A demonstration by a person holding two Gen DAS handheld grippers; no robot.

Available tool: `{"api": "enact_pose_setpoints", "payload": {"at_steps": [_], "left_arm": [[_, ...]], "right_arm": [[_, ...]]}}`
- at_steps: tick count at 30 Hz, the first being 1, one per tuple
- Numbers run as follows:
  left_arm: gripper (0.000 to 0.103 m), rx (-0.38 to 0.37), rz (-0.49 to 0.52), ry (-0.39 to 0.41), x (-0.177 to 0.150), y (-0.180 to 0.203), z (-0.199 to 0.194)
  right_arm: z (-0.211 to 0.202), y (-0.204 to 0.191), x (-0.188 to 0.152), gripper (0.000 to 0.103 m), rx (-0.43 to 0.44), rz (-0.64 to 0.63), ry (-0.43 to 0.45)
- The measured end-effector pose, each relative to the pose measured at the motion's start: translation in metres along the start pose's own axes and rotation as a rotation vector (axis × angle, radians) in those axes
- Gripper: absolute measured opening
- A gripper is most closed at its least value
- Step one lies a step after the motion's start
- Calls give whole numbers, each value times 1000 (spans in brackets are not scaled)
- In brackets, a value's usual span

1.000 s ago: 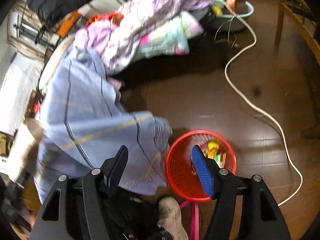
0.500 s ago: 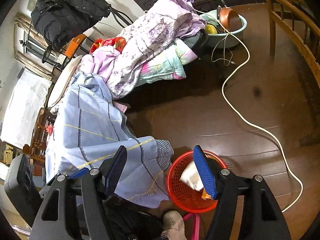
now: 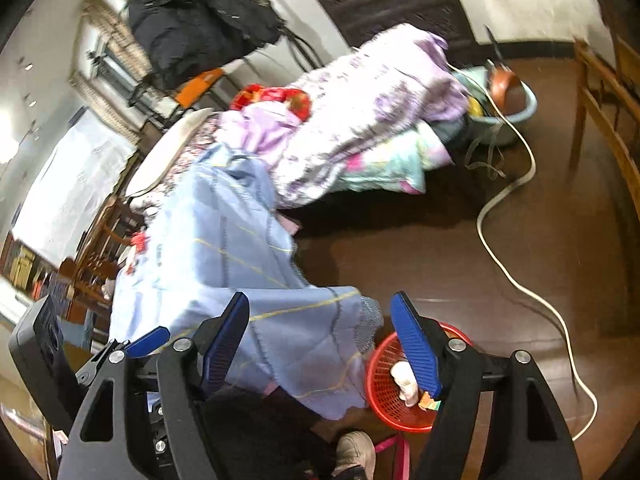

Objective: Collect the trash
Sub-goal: 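Move both open tools back over the bed toward the medicine box and tassel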

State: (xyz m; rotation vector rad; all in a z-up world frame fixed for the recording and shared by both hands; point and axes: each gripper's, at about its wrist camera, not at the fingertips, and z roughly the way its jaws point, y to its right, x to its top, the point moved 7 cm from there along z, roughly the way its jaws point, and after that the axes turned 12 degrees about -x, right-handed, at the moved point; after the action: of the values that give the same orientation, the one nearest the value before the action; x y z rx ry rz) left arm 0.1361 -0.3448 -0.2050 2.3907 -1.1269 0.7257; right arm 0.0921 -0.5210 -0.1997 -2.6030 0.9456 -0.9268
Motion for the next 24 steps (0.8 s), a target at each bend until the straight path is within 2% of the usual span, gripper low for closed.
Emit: {"api": "enact_pose_setpoints", "payload": {"at_steps": [11, 17, 24], "left_arm": [[93, 95, -68, 222, -11, -23, -122], [96, 199, -92, 355, -29, -33, -200], [96, 265, -160, 440, -53, -67, -262]], "right_arm": [[-92, -86, -4, 81, 83, -163, 167], [-145, -133, -17, 86, 144, -255, 253], [-185, -183, -40, 93, 182, -373, 335]]}}
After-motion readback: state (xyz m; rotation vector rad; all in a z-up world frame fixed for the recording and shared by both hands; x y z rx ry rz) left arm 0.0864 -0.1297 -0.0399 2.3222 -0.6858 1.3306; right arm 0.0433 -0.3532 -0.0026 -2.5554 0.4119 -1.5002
